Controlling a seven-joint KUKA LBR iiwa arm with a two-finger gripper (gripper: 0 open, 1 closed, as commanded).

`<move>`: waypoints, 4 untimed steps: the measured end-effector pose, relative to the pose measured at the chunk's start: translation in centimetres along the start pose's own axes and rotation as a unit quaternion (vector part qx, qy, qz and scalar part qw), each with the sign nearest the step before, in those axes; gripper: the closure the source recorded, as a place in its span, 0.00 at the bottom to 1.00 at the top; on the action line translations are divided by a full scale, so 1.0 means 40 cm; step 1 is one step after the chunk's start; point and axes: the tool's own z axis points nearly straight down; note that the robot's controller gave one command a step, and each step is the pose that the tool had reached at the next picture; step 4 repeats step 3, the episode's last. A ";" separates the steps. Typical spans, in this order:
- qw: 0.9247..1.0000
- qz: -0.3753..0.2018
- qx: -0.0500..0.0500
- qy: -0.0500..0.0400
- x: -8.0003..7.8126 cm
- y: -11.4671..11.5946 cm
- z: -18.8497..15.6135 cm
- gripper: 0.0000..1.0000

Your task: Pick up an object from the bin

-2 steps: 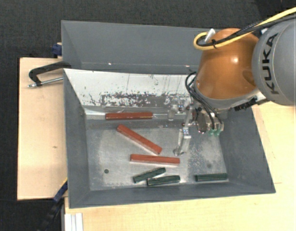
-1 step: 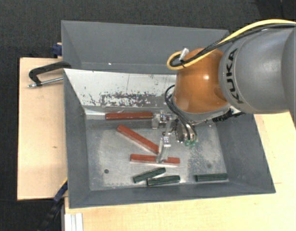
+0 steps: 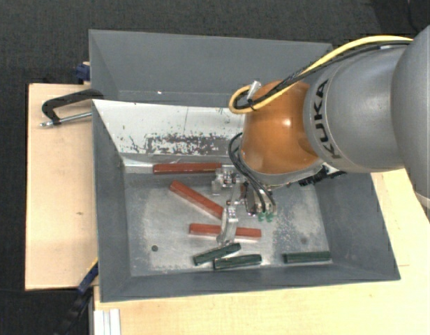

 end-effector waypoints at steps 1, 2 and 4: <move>0.997 0.079 -0.001 -0.003 0.012 0.012 -0.027 0.00; 0.999 0.055 0.000 -0.002 -0.012 0.006 0.151 0.00; 0.991 0.136 -0.001 -0.002 0.000 0.035 0.146 1.00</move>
Offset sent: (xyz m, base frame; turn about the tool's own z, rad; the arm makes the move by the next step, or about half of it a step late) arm 0.0038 0.0011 -0.0593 0.1100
